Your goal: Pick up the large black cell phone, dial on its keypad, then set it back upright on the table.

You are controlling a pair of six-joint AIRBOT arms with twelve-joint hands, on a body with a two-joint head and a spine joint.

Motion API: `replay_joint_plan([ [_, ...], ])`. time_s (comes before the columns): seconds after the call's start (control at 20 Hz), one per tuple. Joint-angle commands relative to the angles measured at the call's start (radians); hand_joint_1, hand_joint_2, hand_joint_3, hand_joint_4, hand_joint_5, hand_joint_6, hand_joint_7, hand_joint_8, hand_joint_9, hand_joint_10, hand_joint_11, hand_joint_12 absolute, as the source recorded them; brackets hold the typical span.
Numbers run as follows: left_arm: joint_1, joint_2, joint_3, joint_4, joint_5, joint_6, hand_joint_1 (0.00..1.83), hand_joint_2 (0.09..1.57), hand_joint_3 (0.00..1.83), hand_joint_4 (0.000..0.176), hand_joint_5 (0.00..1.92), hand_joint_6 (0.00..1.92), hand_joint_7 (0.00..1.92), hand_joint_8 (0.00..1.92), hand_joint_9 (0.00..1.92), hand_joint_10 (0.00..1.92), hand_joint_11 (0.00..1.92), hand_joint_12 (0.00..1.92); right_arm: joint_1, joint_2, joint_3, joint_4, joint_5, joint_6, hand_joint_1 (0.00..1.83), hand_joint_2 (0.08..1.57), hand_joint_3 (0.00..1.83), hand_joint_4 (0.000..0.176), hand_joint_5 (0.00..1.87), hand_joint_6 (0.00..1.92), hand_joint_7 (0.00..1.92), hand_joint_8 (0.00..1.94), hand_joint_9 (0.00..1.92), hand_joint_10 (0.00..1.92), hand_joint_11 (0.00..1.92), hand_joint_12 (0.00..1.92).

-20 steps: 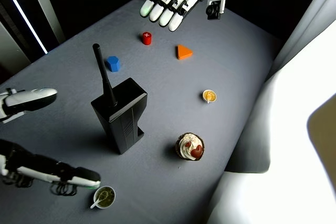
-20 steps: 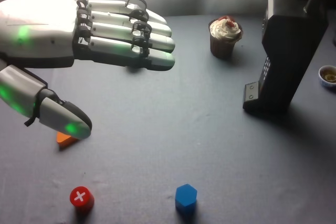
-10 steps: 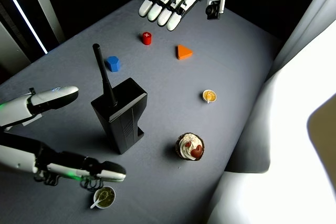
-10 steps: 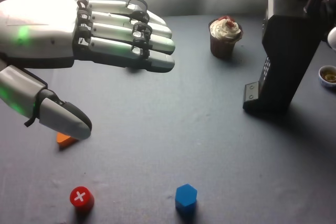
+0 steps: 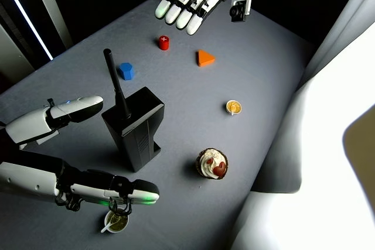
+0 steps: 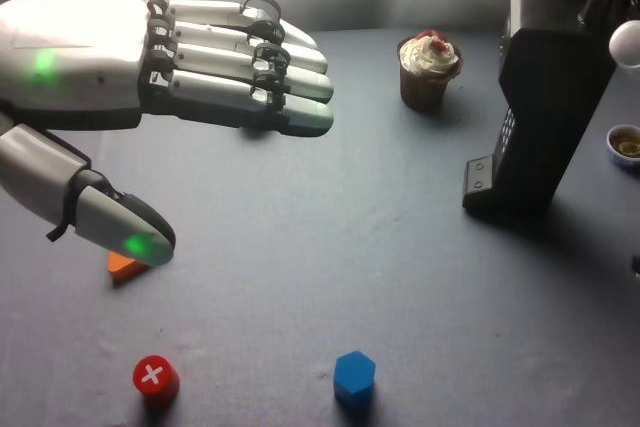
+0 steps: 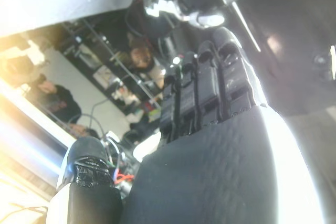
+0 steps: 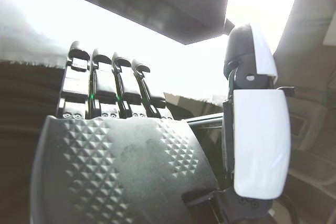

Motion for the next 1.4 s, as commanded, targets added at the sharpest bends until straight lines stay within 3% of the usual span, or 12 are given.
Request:
replay_joint_plan([
  [0.0, -0.028, -0.002, 0.001, -0.099, -0.066, -0.004, 0.00, 1.13, 0.00, 0.000, 0.19, 0.00, 0.18, 0.00, 0.14, 0.00, 0.00, 0.44, 0.010, 0.006, 0.006, -0.009, 0.123, 0.011, 0.82, 0.99, 0.00, 0.000, 0.00, 0.00, 0.00, 0.00, 0.00, 0.00, 0.00, 0.19],
  [0.45, -0.028, -0.002, 0.005, -0.099, -0.066, -0.008, 0.00, 1.13, 0.00, 0.000, 0.16, 0.00, 0.14, 0.00, 0.09, 0.00, 0.00, 0.33, 0.015, 0.007, -0.022, -0.045, 0.123, 0.011, 0.94, 0.95, 0.00, 0.000, 0.03, 0.01, 0.01, 0.00, 0.02, 0.00, 0.00, 0.27],
  [0.5, -0.028, -0.002, 0.006, -0.099, -0.066, -0.009, 0.00, 1.13, 0.00, 0.000, 0.17, 0.00, 0.15, 0.00, 0.10, 0.00, 0.00, 0.38, 0.014, 0.008, -0.022, -0.052, 0.122, 0.011, 1.06, 0.94, 0.00, 0.000, 0.05, 0.01, 0.03, 0.01, 0.04, 0.01, 0.00, 0.28],
  [0.6, -0.029, -0.003, 0.007, -0.099, -0.066, -0.009, 0.00, 1.13, 0.00, 0.000, 0.16, 0.00, 0.13, 0.00, 0.09, 0.00, 0.00, 0.35, 0.014, 0.006, -0.020, -0.057, 0.120, 0.011, 1.09, 0.94, 0.00, 0.000, 0.05, 0.00, 0.03, 0.00, 0.04, 0.00, 0.00, 0.29],
  [0.7, -0.029, -0.003, 0.008, -0.099, -0.066, -0.010, 0.00, 1.14, 0.00, 0.000, 0.20, 0.01, 0.17, 0.01, 0.14, 0.01, 0.00, 0.44, 0.015, 0.001, -0.011, -0.057, 0.117, 0.011, 1.15, 0.95, 0.00, 0.000, 0.07, 0.01, 0.05, 0.00, 0.04, 0.00, 0.00, 0.29],
  [0.85, -0.029, -0.003, 0.008, -0.099, -0.067, -0.010, 0.00, 1.14, 0.00, 0.000, 0.17, 0.00, 0.15, 0.00, 0.11, 0.00, 0.00, 0.38, 0.019, -0.008, 0.005, -0.057, 0.110, 0.011, 1.13, 0.95, 0.00, 0.000, 0.10, 0.00, 0.07, 0.00, 0.08, 0.01, 0.00, 0.48],
  [1.0, -0.030, -0.003, 0.008, -0.100, -0.067, -0.010, 0.00, 1.14, 0.00, 0.000, 0.18, 0.00, 0.16, 0.00, 0.12, 0.00, 0.00, 0.41, 0.031, -0.021, 0.025, -0.057, 0.099, 0.013, 1.13, 0.99, 0.01, 0.000, 0.10, 0.00, 0.08, 0.00, 0.10, 0.01, 0.00, 0.54],
  [1.15, -0.030, -0.003, 0.008, -0.101, -0.066, -0.010, 0.00, 1.14, 0.00, 0.000, 0.17, 0.00, 0.15, 0.00, 0.11, 0.00, 0.00, 0.39, 0.047, -0.036, 0.043, -0.057, 0.085, 0.016, 1.12, 1.00, 0.00, 0.000, 0.26, 0.00, 0.25, 0.00, 0.26, 0.01, 0.01, 0.88],
  [1.35, -0.030, -0.003, 0.008, -0.101, -0.066, -0.010, 0.00, 1.14, 0.00, 0.000, 0.17, 0.00, 0.15, 0.00, 0.10, 0.00, 0.00, 0.35, 0.078, -0.049, 0.056, -0.057, 0.053, 0.018, 1.10, 1.09, 0.01, 0.000, 0.39, 0.01, 0.41, 0.01, 0.45, 0.02, 0.11, 1.00],
])
